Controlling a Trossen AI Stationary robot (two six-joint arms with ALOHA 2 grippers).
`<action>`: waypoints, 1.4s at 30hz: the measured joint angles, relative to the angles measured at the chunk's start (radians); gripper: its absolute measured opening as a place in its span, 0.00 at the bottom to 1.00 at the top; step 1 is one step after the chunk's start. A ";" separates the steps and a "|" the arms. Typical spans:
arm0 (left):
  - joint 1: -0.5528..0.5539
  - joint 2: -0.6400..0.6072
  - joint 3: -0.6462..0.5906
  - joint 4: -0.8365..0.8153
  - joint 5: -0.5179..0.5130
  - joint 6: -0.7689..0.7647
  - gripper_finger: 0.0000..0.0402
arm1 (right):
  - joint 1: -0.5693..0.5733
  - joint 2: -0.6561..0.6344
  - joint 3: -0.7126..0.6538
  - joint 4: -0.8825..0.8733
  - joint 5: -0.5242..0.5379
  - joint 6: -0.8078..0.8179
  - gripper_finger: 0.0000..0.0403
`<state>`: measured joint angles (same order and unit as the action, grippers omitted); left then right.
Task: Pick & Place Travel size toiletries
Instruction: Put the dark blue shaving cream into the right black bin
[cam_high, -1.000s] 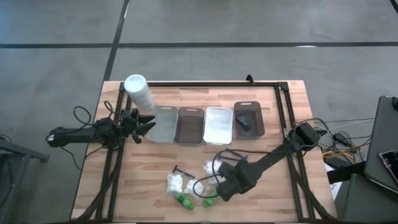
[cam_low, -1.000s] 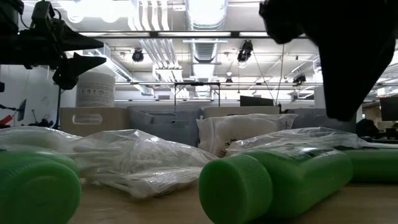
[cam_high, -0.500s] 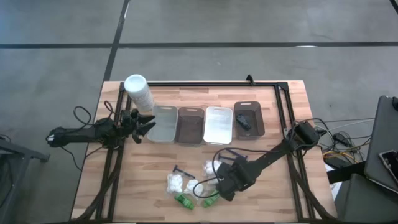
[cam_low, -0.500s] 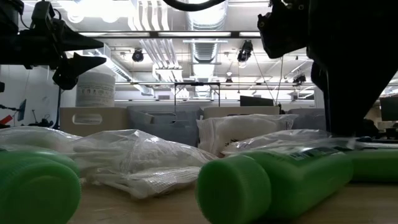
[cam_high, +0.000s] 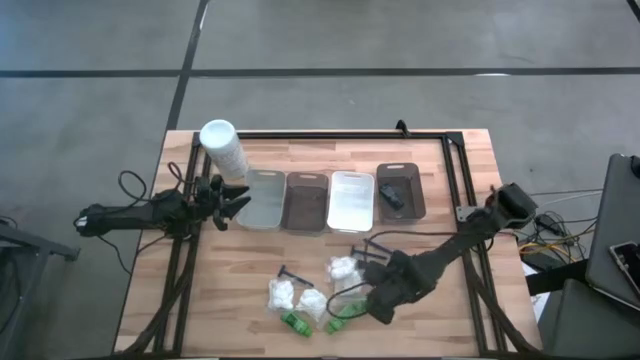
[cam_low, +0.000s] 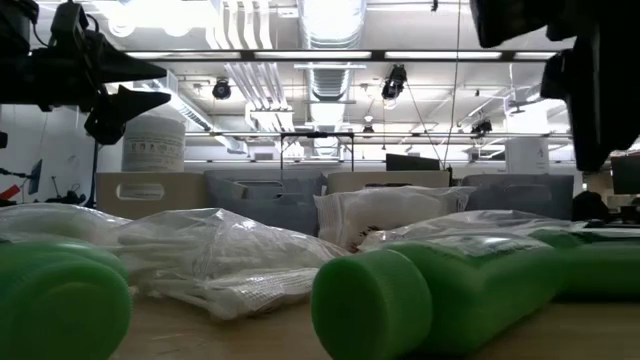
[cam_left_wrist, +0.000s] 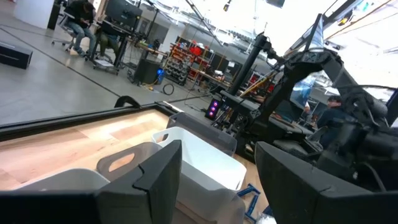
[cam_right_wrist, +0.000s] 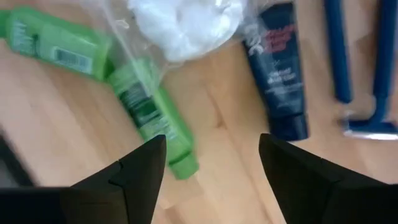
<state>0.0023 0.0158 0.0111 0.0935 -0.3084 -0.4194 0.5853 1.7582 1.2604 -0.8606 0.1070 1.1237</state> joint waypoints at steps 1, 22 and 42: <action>0.000 0.000 0.000 0.000 0.000 0.000 0.52 | 0.000 -0.025 -0.027 0.019 -0.009 0.006 0.62; 0.000 0.006 0.000 -0.008 0.000 0.000 0.52 | -0.043 -0.102 -0.261 0.160 0.027 -0.285 0.75; 0.000 0.006 0.000 -0.009 0.000 0.000 0.52 | -0.109 0.023 -0.256 0.242 -0.024 -0.226 0.54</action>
<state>0.0021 0.0219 0.0113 0.0844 -0.3085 -0.4194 0.4766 1.7811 1.0043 -0.6186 0.0834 0.8979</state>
